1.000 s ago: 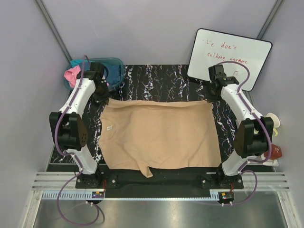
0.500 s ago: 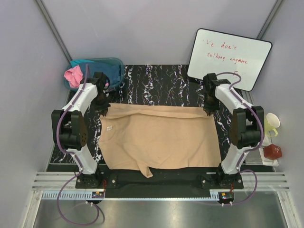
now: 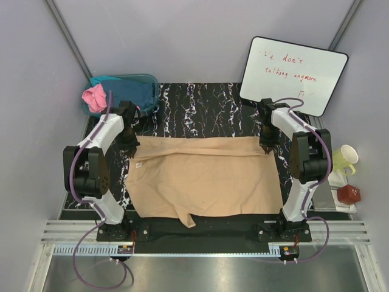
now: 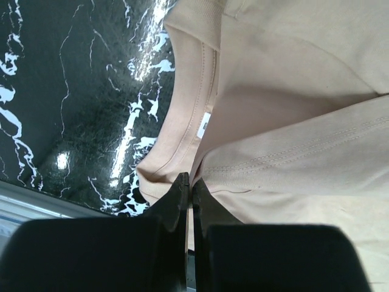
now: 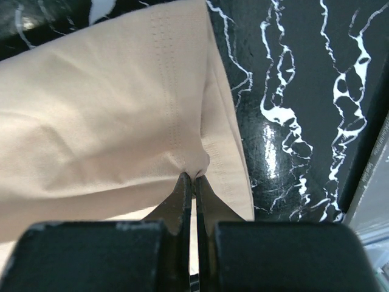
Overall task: Fold and stack the t-shirts
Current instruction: Fold the flattened tshirt in 1/3 of the way
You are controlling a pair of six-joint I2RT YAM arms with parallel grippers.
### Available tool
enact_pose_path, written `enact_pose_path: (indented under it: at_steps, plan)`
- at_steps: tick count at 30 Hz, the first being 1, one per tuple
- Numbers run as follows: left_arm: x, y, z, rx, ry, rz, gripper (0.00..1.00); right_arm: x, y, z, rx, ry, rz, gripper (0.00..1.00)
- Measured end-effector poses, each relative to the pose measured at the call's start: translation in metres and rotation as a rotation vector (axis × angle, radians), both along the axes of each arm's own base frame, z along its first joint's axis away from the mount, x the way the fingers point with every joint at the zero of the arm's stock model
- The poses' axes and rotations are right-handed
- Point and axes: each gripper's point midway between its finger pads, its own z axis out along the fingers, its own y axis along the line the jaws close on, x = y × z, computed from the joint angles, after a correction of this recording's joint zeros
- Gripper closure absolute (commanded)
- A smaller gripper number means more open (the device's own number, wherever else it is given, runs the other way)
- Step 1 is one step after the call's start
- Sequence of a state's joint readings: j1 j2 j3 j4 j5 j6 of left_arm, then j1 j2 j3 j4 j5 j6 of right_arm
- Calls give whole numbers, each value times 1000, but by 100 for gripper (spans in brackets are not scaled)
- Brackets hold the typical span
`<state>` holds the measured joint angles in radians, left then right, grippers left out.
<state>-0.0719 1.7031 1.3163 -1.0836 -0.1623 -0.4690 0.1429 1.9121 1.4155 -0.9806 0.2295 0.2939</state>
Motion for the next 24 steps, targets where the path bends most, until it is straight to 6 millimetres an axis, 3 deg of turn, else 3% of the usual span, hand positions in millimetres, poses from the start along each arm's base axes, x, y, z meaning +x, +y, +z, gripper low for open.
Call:
enact_pose_path:
  at_steps: [4,5,7,8,9,10,14,15,17,18,20,22,24]
  plan:
    - [-3,1,6,2,-19,0,100,-3,-3,-1,-19,14,-13,100]
    - [-4,1,6,2,-23,1,100,-4,-3,-2,-20,16,-14,93]
    - [-8,1,5,2,-18,0,100,-5,-3,-3,-18,25,-15,66]
    - [-11,1,3,3,-10,0,100,-7,-3,-4,-17,39,-11,31]
    - [-14,2,1,4,-1,0,100,-9,-1,-6,-10,51,-15,9]
    - [-16,2,-1,5,9,0,100,-13,0,-8,1,70,-13,0]
    - [-22,3,-3,11,31,1,100,-21,6,-7,37,109,0,0]
    - [-23,3,-3,12,33,1,94,-20,7,-4,47,109,1,0]
    - [-24,4,-3,14,40,1,68,-13,11,4,66,88,4,0]
    - [-25,4,-3,16,45,-1,37,-7,13,9,75,69,6,0]
    - [-28,5,-3,24,56,1,12,7,17,21,93,23,11,0]
    - [-30,7,-3,33,66,-5,1,19,20,31,105,-17,16,0]
    - [-32,10,-1,53,70,-9,1,27,24,39,123,-47,22,0]
